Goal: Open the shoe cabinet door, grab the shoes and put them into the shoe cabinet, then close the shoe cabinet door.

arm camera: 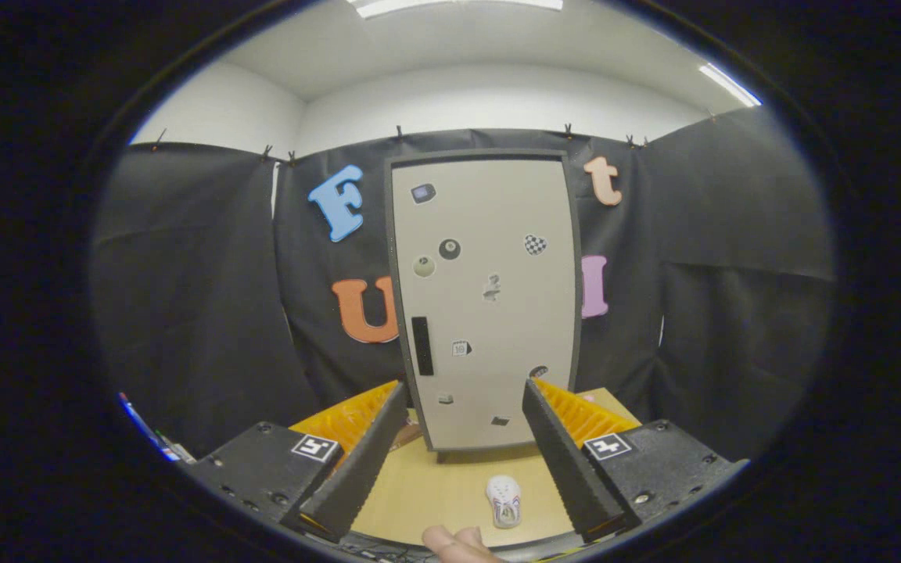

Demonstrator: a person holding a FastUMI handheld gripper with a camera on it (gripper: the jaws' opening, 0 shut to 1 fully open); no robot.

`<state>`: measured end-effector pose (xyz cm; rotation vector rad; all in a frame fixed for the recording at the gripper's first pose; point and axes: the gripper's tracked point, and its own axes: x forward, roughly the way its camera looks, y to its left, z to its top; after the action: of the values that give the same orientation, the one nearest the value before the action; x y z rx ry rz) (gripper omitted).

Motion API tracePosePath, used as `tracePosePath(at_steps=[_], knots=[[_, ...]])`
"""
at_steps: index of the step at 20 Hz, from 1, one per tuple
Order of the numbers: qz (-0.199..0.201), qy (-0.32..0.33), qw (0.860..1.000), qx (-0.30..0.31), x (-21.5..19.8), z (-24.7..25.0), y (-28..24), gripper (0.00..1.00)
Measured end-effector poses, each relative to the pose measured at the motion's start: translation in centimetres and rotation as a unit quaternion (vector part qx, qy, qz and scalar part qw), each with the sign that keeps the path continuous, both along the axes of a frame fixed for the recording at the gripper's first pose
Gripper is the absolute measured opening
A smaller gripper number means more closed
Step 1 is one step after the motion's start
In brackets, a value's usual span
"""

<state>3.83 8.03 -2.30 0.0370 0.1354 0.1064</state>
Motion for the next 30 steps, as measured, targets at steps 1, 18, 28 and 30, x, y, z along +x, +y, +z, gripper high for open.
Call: tracePosePath(at_steps=[1, 18, 28, 30], knots=[[0.003, -0.004, 1.0, -0.008, 0.6, -0.3, 0.7, 0.99], [0.083, -0.036, 0.995, -0.033, 25.3, -3.4, 8.9, 0.99], [0.084, -0.005, 0.996, -0.018, 32.9, -7.3, 11.5, 0.51], [0.077, -0.012, 0.996, -0.03, 32.8, -7.2, 11.3, 0.44]])
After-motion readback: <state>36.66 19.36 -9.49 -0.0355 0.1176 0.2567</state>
